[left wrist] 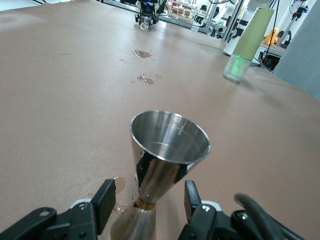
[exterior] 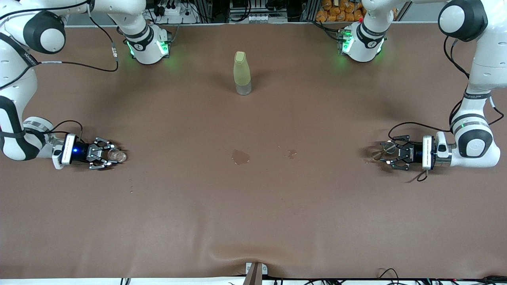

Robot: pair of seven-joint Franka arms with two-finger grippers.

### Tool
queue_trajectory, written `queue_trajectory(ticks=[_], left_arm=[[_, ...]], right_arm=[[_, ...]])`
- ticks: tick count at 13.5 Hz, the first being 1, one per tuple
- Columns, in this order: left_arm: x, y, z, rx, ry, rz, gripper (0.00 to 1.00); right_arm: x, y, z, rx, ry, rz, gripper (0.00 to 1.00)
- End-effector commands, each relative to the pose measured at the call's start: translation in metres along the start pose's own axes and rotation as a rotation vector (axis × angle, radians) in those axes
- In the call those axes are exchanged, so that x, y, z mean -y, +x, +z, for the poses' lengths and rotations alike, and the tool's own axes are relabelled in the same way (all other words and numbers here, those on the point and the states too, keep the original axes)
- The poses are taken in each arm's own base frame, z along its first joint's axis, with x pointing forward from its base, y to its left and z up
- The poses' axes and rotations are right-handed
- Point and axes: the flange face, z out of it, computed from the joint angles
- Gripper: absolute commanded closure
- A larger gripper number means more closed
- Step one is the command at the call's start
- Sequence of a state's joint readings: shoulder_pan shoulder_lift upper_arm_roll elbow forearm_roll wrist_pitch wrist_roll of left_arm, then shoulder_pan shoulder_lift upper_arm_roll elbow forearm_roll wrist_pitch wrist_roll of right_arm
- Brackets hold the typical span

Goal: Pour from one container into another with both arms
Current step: 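Lift the beaker with the right gripper while the left gripper lifts the jigger, then carry the beaker with the right gripper toward the jigger in the left gripper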

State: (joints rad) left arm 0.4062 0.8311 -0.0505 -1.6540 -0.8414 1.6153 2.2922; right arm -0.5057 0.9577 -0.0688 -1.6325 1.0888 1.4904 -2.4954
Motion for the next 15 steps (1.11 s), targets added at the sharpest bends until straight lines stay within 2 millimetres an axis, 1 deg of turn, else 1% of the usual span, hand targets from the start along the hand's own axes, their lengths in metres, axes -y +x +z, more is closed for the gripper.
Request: queue_trajectory(ticks=[1,2,4,5,6,7,8,9,11,12,13,14,15], left_arm=[[0.003,0.0,0.001,-0.008,0.015,0.019,0.39],[0.003,0.0,0.001,-0.01,0.016,0.019,0.41],[0.003,0.0,0.001,-0.008,0.015,0.019,0.47],[0.004,0.0,0.0,-0.006,0.017,0.023,0.56],[0.004,0.001,-0.001,-0.005,0.018,0.022,0.58],[0.004,0.001,-0.001,-0.004,0.017,0.024,0.63],[0.004,0.001,-0.002,0.0,0.022,0.033,0.7],[0.005,0.003,-0.003,0.005,0.026,0.067,0.78],[0.009,0.01,-0.001,0.019,0.024,0.102,0.92],[0.009,0.013,-0.003,0.025,0.026,0.107,0.98],[0.011,0.016,-0.005,0.035,0.026,0.115,1.0],[0.017,0.025,-0.006,0.047,0.024,0.139,1.0],[0.024,0.039,-0.008,0.06,0.022,0.166,1.0]], right_arm=[[-0.002,-0.004,-0.006,-0.043,-0.012,-0.012,0.69],[-0.002,-0.003,-0.004,-0.05,-0.007,-0.01,0.77],[-0.006,0.011,0.001,-0.068,0.017,-0.008,0.77],[-0.01,0.022,0.002,-0.063,0.026,0.001,0.77],[-0.018,0.036,0.005,-0.054,0.038,0.012,0.77],[-0.027,0.055,0.011,-0.053,0.054,-0.001,0.77],[-0.035,0.069,0.02,-0.051,0.069,-0.005,0.77],[-0.044,0.088,0.027,-0.036,0.079,-0.011,0.77],[-0.069,0.13,0.042,0.009,0.101,-0.032,0.77],[-0.075,0.144,0.053,0.021,0.112,-0.013,0.77],[-0.08,0.157,0.068,0.008,0.116,0.004,0.77],[-0.085,0.166,0.09,-0.01,0.117,0.0,0.77],[-0.091,0.172,0.105,-0.012,0.097,-0.009,0.78]])
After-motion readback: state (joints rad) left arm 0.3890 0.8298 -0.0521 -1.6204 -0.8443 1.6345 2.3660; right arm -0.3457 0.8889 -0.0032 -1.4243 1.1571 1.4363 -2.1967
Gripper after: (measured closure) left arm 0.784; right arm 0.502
